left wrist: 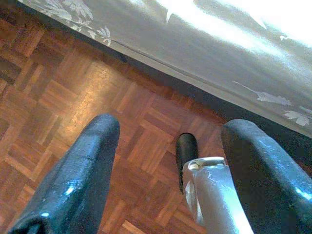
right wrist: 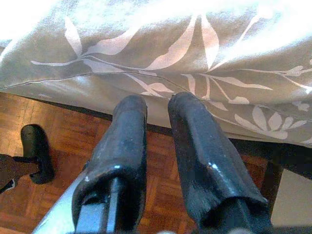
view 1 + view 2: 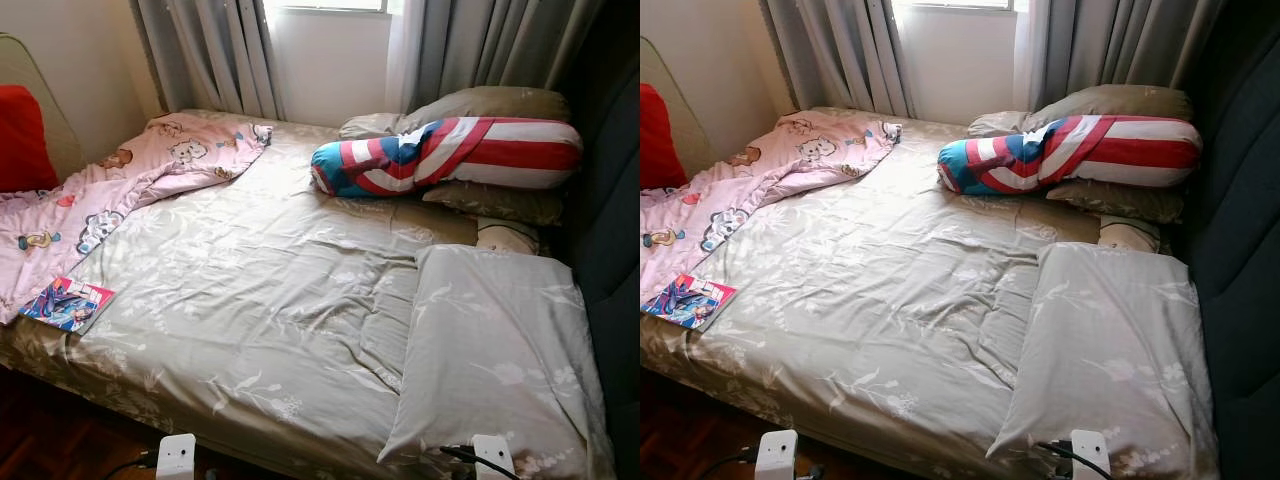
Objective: Clean up the room
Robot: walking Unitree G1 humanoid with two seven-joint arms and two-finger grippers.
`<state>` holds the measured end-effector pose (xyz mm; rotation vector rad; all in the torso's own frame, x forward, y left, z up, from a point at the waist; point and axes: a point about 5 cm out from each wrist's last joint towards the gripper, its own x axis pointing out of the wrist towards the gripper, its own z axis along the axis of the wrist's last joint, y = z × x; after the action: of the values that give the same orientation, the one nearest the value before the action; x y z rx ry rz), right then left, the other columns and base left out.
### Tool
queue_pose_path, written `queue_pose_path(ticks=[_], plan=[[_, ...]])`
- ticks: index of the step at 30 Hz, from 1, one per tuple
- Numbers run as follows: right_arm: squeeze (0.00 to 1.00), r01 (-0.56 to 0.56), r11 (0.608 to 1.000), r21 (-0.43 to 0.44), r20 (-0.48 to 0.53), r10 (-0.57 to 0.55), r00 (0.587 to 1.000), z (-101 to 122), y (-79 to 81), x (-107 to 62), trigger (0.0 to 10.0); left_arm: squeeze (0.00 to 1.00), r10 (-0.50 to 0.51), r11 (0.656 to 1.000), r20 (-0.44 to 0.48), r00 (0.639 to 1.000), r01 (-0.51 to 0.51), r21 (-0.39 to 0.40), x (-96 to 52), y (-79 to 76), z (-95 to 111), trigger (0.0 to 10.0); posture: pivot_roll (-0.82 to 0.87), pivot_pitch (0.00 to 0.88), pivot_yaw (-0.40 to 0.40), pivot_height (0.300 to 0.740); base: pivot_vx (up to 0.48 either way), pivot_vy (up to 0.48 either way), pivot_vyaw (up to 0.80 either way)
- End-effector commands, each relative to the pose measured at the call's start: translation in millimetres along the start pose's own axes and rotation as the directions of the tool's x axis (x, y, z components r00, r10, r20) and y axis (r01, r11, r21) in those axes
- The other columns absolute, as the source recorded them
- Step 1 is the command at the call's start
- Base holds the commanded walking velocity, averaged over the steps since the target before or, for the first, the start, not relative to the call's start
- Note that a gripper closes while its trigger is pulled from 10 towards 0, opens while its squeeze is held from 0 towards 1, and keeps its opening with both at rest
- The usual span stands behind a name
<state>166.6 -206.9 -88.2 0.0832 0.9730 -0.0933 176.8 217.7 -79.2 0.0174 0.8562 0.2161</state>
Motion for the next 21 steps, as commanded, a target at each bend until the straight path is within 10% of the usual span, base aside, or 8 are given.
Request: queue_pose_path(ticks=[1,11,21], plan=[[0.0,0.001,1.0,0.009,0.009,-0.001,1.0,4.3,1.4,1.0,10.0,0.0,0.005,1.0,-0.03,1.0,-0.005,0.002,-0.9,2.6,-5.3,10.0,-0.07,0.0,0.015,0.74,0.0,0.0,0.0],[0.0,-0.002,1.0,0.007,0.006,0.002,1.0,4.0,3.9,1.4,10.0,0.0,0.002,1.0,-0.042,0.999,-0.002,0.005,-1.6,3.3,-8.3,10.0,-0.07,0.0,0.015,0.74,0.0,0.0,0.0],[0.0,-0.006,1.0,0.0,0.003,0.006,1.0,3.4,4.8,1.4,10.0,0.0,0.001,1.0,-0.056,0.998,0.0,0.012,-2.9,4.3,-12.9,10.0,-0.08,0.0,0.018,0.74,0.0,0.463,0.0]])
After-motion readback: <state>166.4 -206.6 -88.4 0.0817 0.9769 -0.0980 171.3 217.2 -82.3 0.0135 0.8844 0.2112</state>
